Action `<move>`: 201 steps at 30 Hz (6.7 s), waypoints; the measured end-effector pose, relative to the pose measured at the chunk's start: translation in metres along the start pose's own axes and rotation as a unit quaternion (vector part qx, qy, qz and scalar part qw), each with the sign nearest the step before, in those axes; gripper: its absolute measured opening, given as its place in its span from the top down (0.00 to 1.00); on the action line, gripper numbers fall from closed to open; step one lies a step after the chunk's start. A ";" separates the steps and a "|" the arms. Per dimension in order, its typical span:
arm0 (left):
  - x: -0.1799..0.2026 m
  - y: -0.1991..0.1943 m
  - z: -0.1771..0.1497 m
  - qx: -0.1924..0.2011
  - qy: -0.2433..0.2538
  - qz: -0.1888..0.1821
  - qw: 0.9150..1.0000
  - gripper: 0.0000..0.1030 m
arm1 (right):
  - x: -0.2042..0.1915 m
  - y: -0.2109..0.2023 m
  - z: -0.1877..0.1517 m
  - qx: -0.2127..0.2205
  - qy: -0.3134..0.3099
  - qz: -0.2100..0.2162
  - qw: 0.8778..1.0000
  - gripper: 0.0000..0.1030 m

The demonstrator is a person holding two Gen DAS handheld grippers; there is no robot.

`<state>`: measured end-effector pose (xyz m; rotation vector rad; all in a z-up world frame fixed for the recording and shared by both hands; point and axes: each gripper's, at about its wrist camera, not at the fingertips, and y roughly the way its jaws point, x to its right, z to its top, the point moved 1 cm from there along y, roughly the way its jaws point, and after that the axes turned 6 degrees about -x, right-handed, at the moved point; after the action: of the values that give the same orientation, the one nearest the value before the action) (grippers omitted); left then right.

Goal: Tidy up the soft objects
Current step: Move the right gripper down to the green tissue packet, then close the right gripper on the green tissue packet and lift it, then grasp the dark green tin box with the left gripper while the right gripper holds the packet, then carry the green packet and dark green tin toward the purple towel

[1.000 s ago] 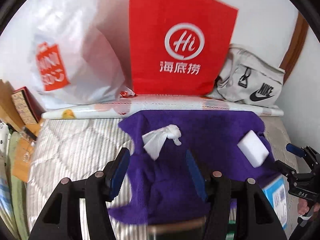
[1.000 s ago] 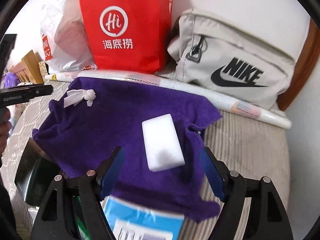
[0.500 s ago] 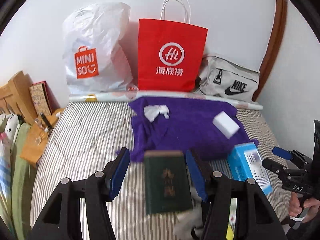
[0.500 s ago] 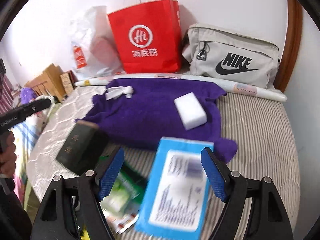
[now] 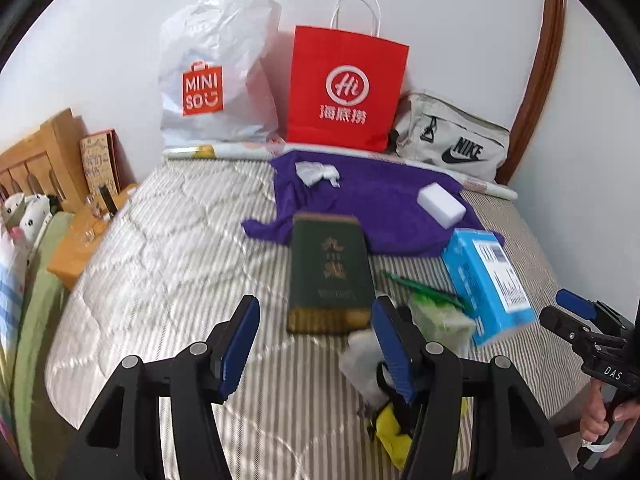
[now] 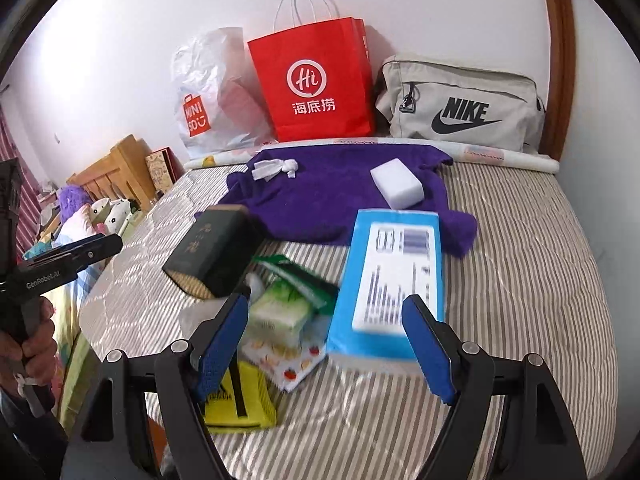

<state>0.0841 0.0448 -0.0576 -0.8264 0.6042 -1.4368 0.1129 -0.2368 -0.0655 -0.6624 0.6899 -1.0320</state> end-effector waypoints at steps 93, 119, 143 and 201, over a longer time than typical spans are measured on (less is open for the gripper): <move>0.082 0.090 -0.062 -0.092 0.107 -0.051 0.989 0.68 | 0.017 0.026 -0.092 -0.043 -0.039 -0.006 0.998 0.44; 0.069 0.082 -0.056 -0.081 0.087 -0.067 0.991 0.84 | 0.019 0.067 -0.087 -0.064 0.009 -0.027 0.998 0.26; 0.035 0.059 -0.054 -0.055 0.049 -0.089 0.993 0.96 | 0.009 0.031 -0.082 -0.044 -0.019 -0.026 0.999 0.49; 0.014 0.097 0.132 -0.019 0.038 -0.042 0.998 0.96 | 0.044 0.084 0.124 -0.016 -0.027 0.004 1.000 0.49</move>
<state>0.2479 0.0428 -0.0536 -0.8375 0.6629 -1.5424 0.2683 -0.2269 -0.0621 -0.7112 0.6629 -0.9940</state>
